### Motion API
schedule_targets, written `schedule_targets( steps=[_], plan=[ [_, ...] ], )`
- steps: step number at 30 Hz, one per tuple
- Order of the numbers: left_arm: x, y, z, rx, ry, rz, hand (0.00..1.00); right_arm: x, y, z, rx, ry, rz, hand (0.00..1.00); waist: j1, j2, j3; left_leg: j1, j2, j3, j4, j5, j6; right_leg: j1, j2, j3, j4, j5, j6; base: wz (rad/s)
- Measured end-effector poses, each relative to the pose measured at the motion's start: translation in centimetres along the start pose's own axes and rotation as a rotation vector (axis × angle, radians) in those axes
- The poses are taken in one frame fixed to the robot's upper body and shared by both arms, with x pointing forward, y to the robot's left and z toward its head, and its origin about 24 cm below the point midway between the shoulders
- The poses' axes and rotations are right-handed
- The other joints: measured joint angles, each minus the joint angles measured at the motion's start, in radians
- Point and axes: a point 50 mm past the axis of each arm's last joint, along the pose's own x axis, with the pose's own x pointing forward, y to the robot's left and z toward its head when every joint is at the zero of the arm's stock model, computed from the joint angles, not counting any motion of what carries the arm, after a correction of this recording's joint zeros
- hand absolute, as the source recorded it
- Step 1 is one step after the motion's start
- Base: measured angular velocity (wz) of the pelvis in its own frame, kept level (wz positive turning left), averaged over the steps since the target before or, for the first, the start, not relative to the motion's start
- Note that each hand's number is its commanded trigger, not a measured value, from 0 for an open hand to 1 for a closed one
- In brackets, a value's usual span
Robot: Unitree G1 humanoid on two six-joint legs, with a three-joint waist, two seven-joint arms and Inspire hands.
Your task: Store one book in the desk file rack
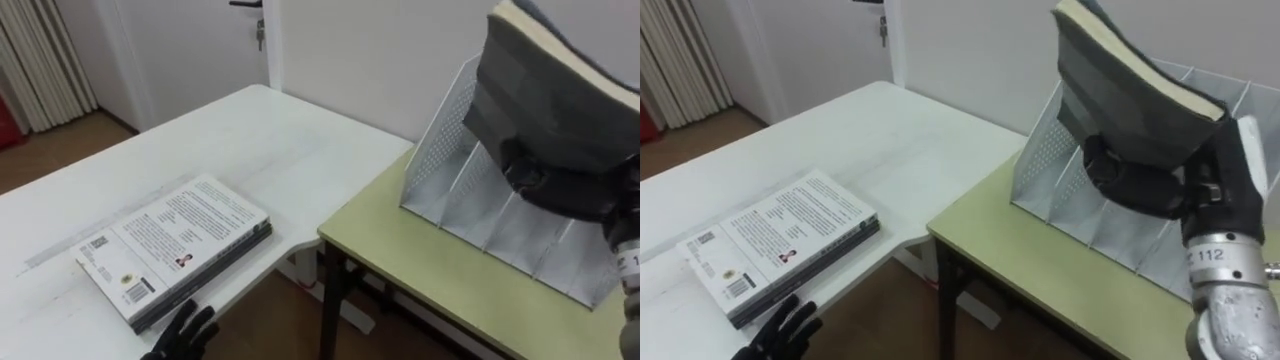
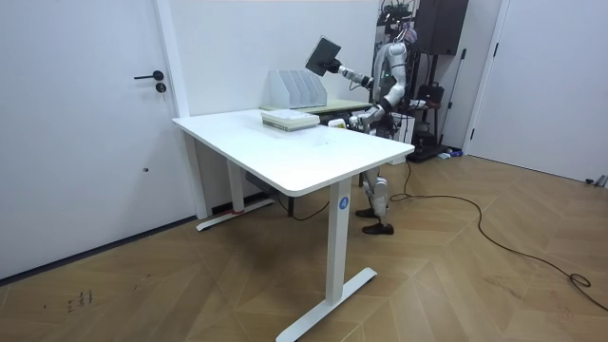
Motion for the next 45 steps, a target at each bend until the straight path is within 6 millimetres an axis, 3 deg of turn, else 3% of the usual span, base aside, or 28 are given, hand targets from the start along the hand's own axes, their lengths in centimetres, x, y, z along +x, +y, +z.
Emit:
schedule_targets(
  steps=[4,11,12,14,15,16,18,20,22,25,45],
  plan=[
    [0.0,0.1,-0.2,0.013,0.006,0.013,0.0,1.3,-1.1,1.2,0.009,-0.059,-0.165,1.0,0.006,-0.002,-0.0012,0.0,0.0,-0.001,0.001,0.001,-0.001,0.001,0.001,-0.001,0.0,0.0,0.0,0.0],
    [-0.2,0.3,-0.4,0.006,0.014,0.025,0.0,2.3,-2.0,1.4,0.03,-0.067,-0.342,1.0,0.021,-0.009,-0.0082,-0.002,0.001,-0.004,0.002,0.002,-0.003,-0.001,0.002,-0.002,0.002,-0.001,-0.002,0.0],
    [-0.6,0.7,-1.3,0.003,0.071,0.042,0.0,2.5,-2.1,1.5,0.037,-0.073,-0.368,1.0,0.022,-0.011,-0.0091,-0.002,0.001,-0.005,0.002,0.002,-0.003,-0.001,0.002,-0.002,0.001,-0.001,-0.003,0.0],
    [-2.7,2.3,-4.6,-0.038,0.286,0.149,0.0,2.8,-2.2,1.8,0.046,-0.086,-0.39,1.0,0.021,-0.016,-0.0082,-0.004,0.002,-0.007,0.002,0.002,-0.003,-0.002,0.004,-0.003,0.0,-0.001,-0.004,0.0],
    [-4.7,3.4,-6.7,-0.041,0.451,0.231,0.0,2.8,-2.4,1.8,0.046,-0.086,-0.416,1.0,0.019,-0.025,-0.0105,-0.008,0.004,-0.014,0.002,0.002,-0.004,-0.002,0.007,-0.003,-0.001,0.001,-0.007,0.0],
    [-7.1,4.3,-8.3,-0.041,0.584,0.303,0.0,2.7,-2.5,1.8,0.047,-0.084,-0.434,1.0,0.02,-0.039,-0.0075,-0.016,0.005,-0.022,0.003,0.003,-0.005,-0.004,0.009,-0.003,-0.002,0.003,-0.011,0.0],
    [-9.8,4.7,-9.9,-0.031,0.726,0.363,0.0,2.7,-2.7,1.8,0.049,-0.086,-0.452,1.0,0.021,-0.058,0.0005,-0.032,0.006,-0.029,0.004,0.003,-0.006,-0.018,0.01,-0.005,-0.003,0.006,-0.014,0.09],
    [-9.4,4.5,-10.0,-0.051,0.714,0.383,0.0,2.9,-2.6,1.9,0.056,-0.094,-0.46,1.0,0.023,-0.052,0.0026,-0.052,0.005,-0.041,0.007,0.003,-0.007,-0.029,0.008,-0.019,-0.015,0.013,-0.009,0.26],
    [-8.8,4.2,-10.1,-0.016,0.731,0.362,0.0,4.0,-1.5,1.8,0.074,-0.087,-0.422,1.0,0.028,-0.019,0.001,-0.055,0.006,-0.042,0.007,0.004,-0.006,-0.03,-0.001,-0.029,-0.017,0.016,-0.005,0.1],
    [-8.7,4.0,-10.2,-0.003,0.748,0.352,0.0,4.1,-1.1,1.8,0.082,-0.084,-0.416,1.0,0.026,-0.002,-0.0007,-0.067,0.003,-0.042,0.008,0.005,-0.004,-0.037,-0.004,-0.033,-0.014,0.015,-0.003,0.0],
    [-8.9,4.0,-10.5,-0.007,0.784,0.382,0.0,4.1,-1.2,1.1,0.111,-0.045,-0.427,1.0,0.022,-0.001,0.0,-0.067,-0.003,-0.053,0.008,0.005,-0.003,-0.036,-0.005,-0.038,-0.016,0.015,-0.003,0.0]
  ],
)
